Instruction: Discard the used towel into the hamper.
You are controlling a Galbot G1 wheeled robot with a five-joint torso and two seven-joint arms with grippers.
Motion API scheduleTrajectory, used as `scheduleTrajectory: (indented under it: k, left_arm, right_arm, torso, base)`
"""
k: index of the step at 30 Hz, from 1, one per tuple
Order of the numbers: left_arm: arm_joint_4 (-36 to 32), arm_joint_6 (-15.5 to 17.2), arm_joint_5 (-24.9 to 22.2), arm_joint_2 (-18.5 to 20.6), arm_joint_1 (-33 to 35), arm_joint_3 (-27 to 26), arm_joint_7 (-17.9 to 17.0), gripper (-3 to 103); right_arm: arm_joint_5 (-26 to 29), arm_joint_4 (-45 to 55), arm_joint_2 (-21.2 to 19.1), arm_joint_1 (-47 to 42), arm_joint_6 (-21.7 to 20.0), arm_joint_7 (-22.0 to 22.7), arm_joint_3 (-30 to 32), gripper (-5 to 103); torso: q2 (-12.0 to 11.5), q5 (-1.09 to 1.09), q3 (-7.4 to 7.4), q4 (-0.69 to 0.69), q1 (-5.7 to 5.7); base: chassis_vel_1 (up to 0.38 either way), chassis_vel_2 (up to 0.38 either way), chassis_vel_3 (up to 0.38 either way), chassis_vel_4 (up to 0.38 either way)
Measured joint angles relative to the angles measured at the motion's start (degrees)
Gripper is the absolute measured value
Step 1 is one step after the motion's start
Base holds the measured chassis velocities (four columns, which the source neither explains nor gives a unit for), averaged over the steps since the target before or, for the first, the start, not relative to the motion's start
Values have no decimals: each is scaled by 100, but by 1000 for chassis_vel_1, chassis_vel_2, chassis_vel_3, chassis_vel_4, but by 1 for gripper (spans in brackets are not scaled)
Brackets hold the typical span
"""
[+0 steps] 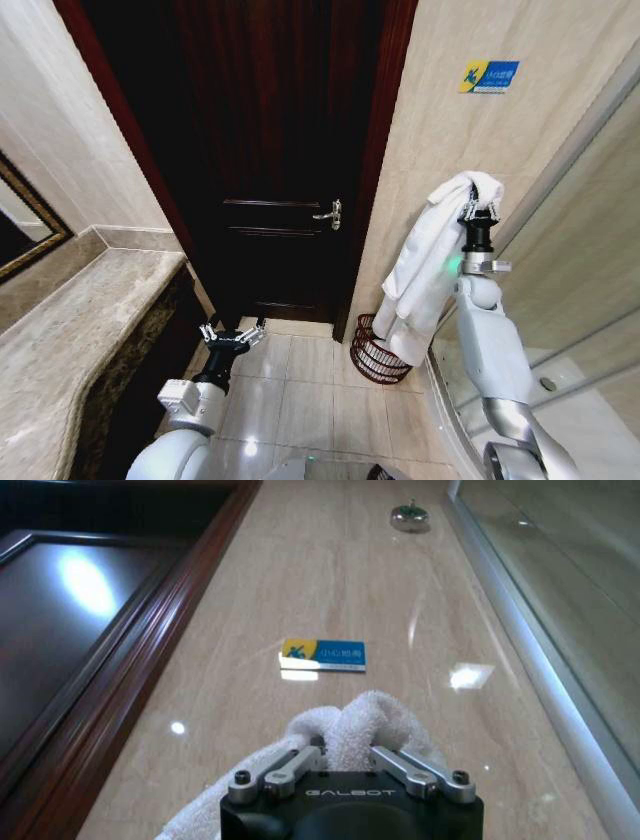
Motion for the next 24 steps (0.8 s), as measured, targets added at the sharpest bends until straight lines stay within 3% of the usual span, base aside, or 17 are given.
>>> scheduleTrajectory:
  k: [9,24]
  left_arm:
    - [0,0,0,0,0,0,0,100]
    - [0,0,0,0,0,0,0,100]
  right_arm:
    - [-97,-674,211,-101,368,-224,80,8]
    - [-182,-1048,441,-363,607,-367,232,8]
  torso:
    - [0,3,0,0,0]
    - [0,0,0,1,0]
  base:
    - [0,0,0,0]
    - [0,0,0,0]
